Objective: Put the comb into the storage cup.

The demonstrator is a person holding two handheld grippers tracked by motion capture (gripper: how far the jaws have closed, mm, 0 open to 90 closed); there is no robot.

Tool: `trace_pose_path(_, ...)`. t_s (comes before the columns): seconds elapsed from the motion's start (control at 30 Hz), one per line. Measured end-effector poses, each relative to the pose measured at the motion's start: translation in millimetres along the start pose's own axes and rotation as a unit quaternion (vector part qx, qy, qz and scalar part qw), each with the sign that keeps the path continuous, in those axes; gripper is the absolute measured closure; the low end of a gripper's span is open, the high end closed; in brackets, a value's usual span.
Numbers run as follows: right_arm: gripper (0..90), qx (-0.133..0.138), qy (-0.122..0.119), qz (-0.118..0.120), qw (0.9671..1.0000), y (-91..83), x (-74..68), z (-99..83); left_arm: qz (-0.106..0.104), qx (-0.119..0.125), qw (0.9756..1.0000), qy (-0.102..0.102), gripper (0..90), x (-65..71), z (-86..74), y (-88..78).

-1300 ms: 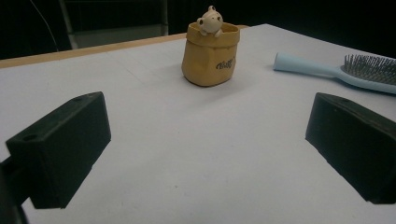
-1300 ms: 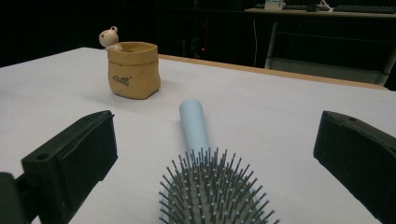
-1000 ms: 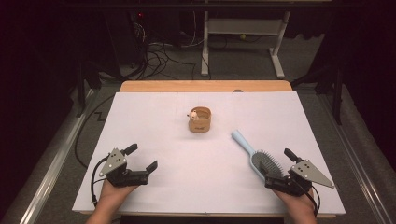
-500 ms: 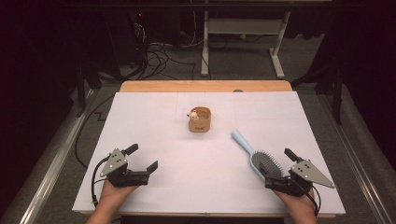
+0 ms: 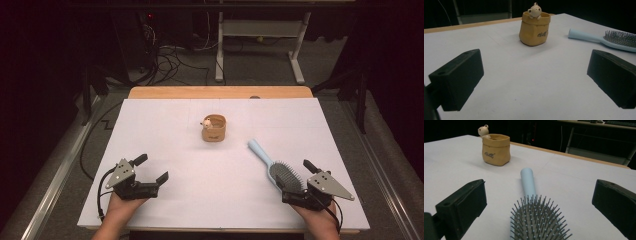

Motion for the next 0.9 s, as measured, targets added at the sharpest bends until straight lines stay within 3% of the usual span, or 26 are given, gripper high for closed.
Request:
trace_pose_path(0.37,0.2,-0.041,-0.002,0.006,0.9991,3.8,-1.6,-5.3,0.003,0.004,1.0000,0.000,1.3,-1.2,1.0,-1.2)
trace_pose_path(0.9,0.2,-0.103,0.001,0.025,0.9944,10.8,-3.1,-18.3,0.003,0.005,1.0000,-0.001,1.5,-1.6,1.1,-0.8)
Point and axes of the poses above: each handheld gripper's, and its own axes: y roughly forward along the jaws, z roughly out of its top, x roughly to its right, the point moved 6 cm from there along y, roughly forward along the jaws, and after that the axes turned 11 degrees about -y, right-handed, at the moved point
